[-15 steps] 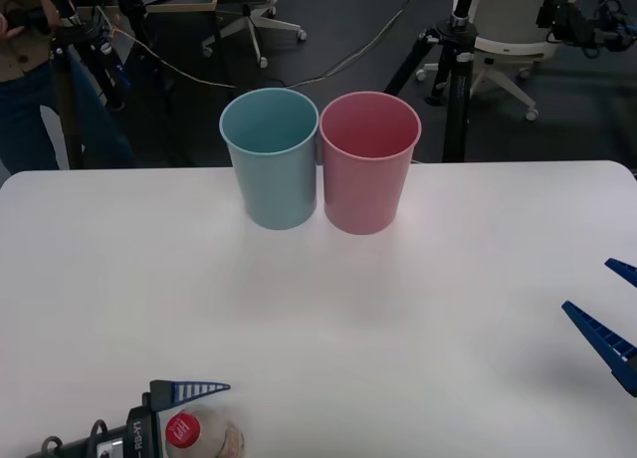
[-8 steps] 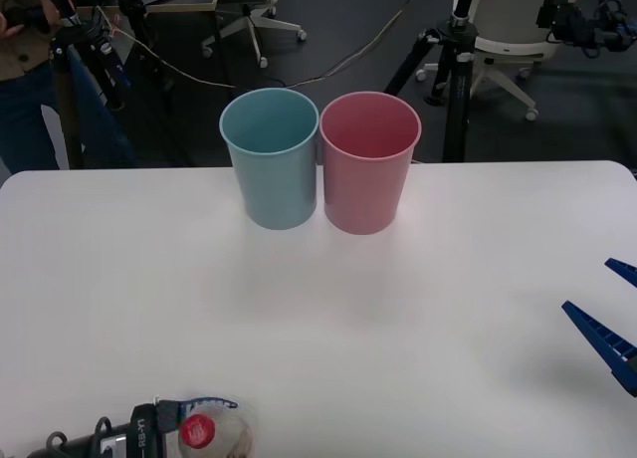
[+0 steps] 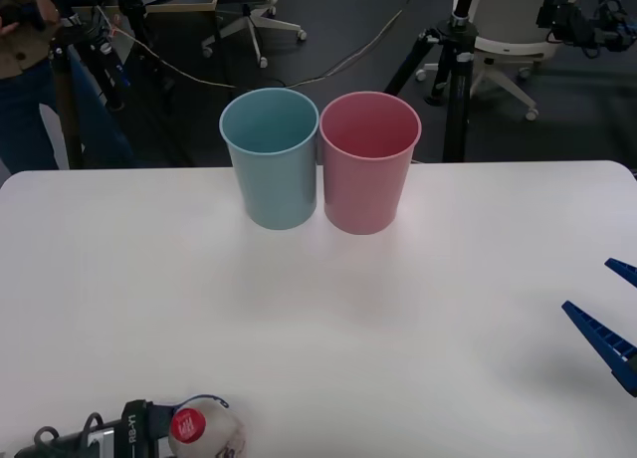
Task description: Grasp the object on the table and drop it into the matching bin: aluminum can to the light blue bin, PET bottle to the pink bin.
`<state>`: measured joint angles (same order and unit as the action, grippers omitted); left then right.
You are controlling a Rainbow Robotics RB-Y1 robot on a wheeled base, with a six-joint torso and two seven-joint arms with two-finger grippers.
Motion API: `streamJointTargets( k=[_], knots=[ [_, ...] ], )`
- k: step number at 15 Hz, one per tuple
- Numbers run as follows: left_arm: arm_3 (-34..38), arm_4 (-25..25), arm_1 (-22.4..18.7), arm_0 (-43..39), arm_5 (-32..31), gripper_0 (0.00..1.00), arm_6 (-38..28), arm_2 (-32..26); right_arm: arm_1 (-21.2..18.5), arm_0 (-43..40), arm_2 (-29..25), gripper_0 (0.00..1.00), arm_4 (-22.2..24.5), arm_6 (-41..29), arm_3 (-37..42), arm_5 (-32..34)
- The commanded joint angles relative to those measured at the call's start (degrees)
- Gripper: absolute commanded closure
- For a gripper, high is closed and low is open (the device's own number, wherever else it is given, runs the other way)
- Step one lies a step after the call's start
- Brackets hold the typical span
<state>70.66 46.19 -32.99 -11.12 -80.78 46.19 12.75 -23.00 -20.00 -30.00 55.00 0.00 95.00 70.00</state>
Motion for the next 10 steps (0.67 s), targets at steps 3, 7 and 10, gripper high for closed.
streamJointTargets(
  k=[3,7,10],
  knots=[
    [3.43,-2.33,-2.69,-1.97,1.33,1.00,-3.12,-1.85,0.00,0.00,0.00,0.00,0.00,0.00,0.00,0.00],
    [7.12,-2.33,-3.57,-3.91,1.33,1.00,-10.77,-7.30,0.00,0.00,0.00,0.00,0.00,0.00,0.00,0.00],
    [10.11,-1.98,-3.66,-5.49,1.41,1.00,-16.22,-12.58,0.00,0.00,0.00,0.00,0.00,0.00,0.00,0.00]
  ],
)
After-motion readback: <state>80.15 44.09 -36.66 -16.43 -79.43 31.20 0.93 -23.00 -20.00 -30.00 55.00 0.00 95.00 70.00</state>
